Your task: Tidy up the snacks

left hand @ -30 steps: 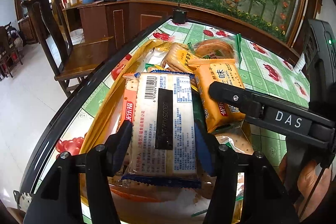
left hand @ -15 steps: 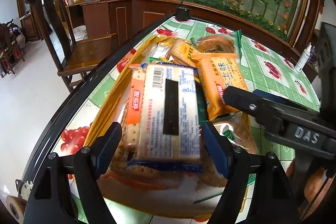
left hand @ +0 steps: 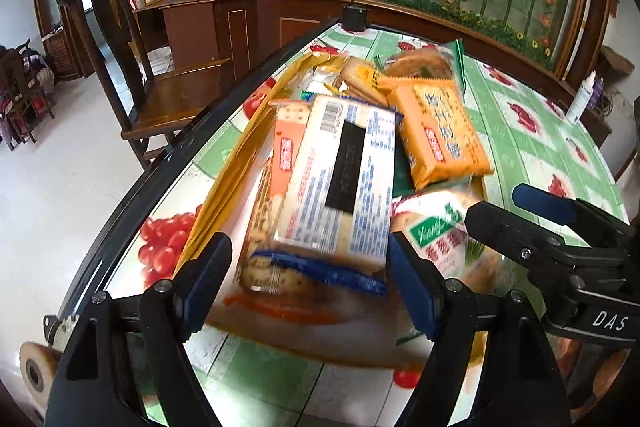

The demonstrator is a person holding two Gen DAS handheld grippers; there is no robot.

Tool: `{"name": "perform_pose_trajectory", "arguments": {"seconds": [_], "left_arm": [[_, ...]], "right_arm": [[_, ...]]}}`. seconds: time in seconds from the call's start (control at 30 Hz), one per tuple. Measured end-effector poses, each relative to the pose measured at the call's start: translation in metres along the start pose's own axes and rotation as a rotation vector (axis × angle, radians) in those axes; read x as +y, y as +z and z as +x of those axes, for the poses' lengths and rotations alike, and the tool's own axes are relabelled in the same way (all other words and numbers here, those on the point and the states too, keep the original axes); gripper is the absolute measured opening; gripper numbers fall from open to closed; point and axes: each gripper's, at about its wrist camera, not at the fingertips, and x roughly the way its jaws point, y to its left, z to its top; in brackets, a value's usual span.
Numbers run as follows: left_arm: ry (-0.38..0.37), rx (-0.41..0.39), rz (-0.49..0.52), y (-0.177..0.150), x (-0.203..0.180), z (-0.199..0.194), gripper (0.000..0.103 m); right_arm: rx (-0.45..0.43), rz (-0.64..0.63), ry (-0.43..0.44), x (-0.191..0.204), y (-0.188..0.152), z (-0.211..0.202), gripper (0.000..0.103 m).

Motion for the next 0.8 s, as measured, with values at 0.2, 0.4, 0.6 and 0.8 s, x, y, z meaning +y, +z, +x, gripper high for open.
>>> {"name": "perform_pose_trajectory", "arguments": {"seconds": [0.2, 0.4, 0.6, 0.8], "left_arm": [[0.016, 0.007, 0.023, -0.008, 0.002, -0.006, 0.079], [0.006, 0.004, 0.056, -0.016, -0.002, -0.017, 0.079], [-0.005, -0.005, 0.092, -0.027, -0.014, -0.029, 0.08], [-0.023, -0.01, 0.108, -0.032, -0.027, -0.038, 0.08]], "right_arm": [[0.013, -0.021, -0.007, 0.006, -0.013, -0.003, 0.086], [0.005, -0.029, -0.01, 0.011, -0.021, -0.014, 0.086], [0.005, -0.029, -0.021, 0.008, -0.035, -0.026, 0.086], [0.0, -0.008, -0.042, -0.002, -0.051, -0.043, 0.086]]}}
